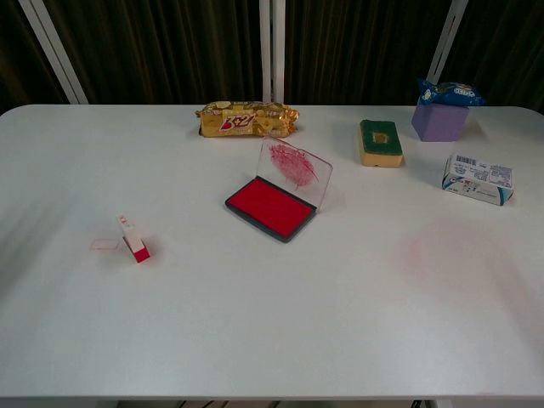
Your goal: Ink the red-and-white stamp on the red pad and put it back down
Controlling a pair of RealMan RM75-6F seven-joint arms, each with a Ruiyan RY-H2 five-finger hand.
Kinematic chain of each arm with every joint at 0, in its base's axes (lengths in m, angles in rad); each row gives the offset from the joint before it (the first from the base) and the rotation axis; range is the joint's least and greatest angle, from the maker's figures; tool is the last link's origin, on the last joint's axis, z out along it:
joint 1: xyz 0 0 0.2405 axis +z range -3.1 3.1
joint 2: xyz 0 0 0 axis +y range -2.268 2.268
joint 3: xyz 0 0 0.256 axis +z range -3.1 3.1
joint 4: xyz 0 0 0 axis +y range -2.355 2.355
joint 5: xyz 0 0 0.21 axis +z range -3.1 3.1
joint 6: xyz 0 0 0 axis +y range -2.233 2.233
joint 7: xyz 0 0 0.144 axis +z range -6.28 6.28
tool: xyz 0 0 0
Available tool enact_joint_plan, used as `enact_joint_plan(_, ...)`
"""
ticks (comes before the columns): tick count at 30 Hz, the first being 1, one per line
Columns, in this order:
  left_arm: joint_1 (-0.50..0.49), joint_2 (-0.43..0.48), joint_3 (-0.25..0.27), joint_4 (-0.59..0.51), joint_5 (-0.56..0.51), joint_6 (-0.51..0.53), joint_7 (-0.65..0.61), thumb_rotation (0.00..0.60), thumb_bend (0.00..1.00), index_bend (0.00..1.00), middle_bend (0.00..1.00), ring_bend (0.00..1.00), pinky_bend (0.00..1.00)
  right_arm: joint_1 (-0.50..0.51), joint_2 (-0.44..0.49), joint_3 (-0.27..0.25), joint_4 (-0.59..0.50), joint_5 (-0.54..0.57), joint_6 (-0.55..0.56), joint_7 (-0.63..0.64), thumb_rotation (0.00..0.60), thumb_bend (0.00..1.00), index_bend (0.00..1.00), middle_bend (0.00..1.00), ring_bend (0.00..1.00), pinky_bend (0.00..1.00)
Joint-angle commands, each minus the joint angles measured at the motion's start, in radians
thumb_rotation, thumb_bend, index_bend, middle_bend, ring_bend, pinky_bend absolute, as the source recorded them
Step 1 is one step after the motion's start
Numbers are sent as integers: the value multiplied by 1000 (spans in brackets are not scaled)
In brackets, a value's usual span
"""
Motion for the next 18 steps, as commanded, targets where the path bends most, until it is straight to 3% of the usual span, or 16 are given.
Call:
enact_joint_plan(1, 1, 1, 1, -1, 2, 3, 0, 0, 146, 52, 53, 55, 165, 0, 0, 0, 1, -1, 0, 1, 600, 228, 0, 0, 0, 0)
enact_joint_plan(8, 2, 5, 6, -8, 14, 9, 2, 0, 152, 52, 53, 55, 165, -3, 0, -2, 5, -5, 6, 9, 600, 228, 0, 0, 0, 0)
enact_joint_plan(10, -7, 11, 12, -9, 36, 6, -6, 39, 163, 54, 53, 55, 166, -4, 1, -2, 4, -6, 10, 12, 600, 228, 0, 0, 0, 0)
enact_joint_plan(11, -13, 15, 14, -9, 48, 3, -9, 93, 166, 60, 52, 55, 171, -4, 2, -1, 3, -6, 10, 12, 600, 228, 0, 0, 0, 0)
enact_joint_plan(13, -36, 25, 18, -6, 85, -7, 2, 259, 168, 76, 51, 60, 194, -4, 5, -1, 1, -6, 10, 9, 600, 228, 0, 0, 0, 0)
enact_joint_plan(14, -50, 30, 18, -4, 104, -12, 11, 372, 169, 85, 51, 77, 230, -4, 6, 0, 0, -5, 10, 8, 600, 228, 0, 0, 0, 0)
enact_joint_plan(15, -65, 34, 15, -3, 121, -19, 24, 491, 169, 89, 51, 134, 319, -4, 8, 0, -1, -5, 9, 6, 600, 228, 0, 0, 0, 0)
enact_joint_plan(16, -90, 39, 9, -4, 147, -29, 37, 553, 169, 90, 54, 205, 422, -3, 10, 0, -4, -4, 7, 3, 600, 227, 0, 0, 0, 0)
enact_joint_plan(17, -111, 41, 6, -7, 166, -39, 42, 582, 169, 91, 61, 280, 517, -2, 12, 0, -7, -5, 5, 1, 600, 228, 0, 0, 0, 0)
enact_joint_plan(18, -132, 42, 2, -10, 184, -51, 46, 600, 169, 90, 85, 419, 659, -2, 14, 0, -9, -5, 4, -2, 600, 228, 0, 0, 0, 0)
